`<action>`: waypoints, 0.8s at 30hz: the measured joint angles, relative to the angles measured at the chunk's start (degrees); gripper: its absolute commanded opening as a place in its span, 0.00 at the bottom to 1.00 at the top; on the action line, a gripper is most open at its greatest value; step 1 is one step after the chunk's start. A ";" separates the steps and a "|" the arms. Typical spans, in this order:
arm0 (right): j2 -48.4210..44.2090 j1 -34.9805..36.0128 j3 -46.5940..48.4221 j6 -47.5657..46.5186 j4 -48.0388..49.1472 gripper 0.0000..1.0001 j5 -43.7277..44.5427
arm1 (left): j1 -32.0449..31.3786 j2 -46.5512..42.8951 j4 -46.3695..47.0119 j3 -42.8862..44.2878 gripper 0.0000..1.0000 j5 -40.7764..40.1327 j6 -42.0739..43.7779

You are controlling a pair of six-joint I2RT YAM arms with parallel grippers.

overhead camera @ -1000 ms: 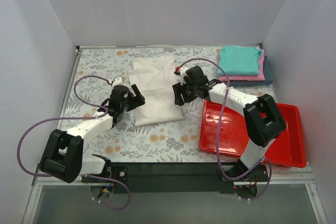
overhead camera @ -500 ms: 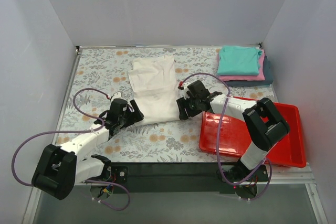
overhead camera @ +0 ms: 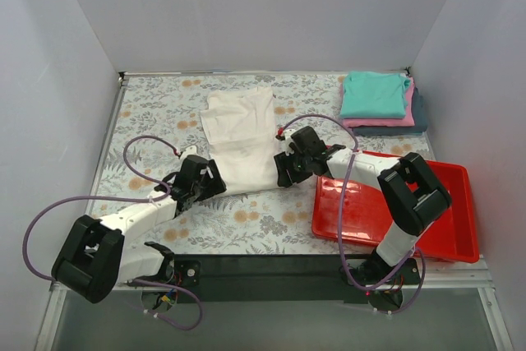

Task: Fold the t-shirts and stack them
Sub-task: Fold the tshirt

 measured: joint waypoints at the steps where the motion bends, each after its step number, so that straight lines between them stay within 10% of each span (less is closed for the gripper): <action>1: 0.07 0.26 0.00 0.00 0.13 0.49 0.00 | -0.55 0.39 -0.04 0.28 0.62 -0.11 -0.04; 9: 0.68 1.84 0.00 0.00 0.61 0.44 0.00 | -2.19 1.22 -0.44 0.52 0.43 -0.13 -1.09; 24: 1.40 2.27 -0.68 0.00 1.97 0.01 -0.52 | -2.54 2.45 -0.22 0.02 0.00 1.33 -2.08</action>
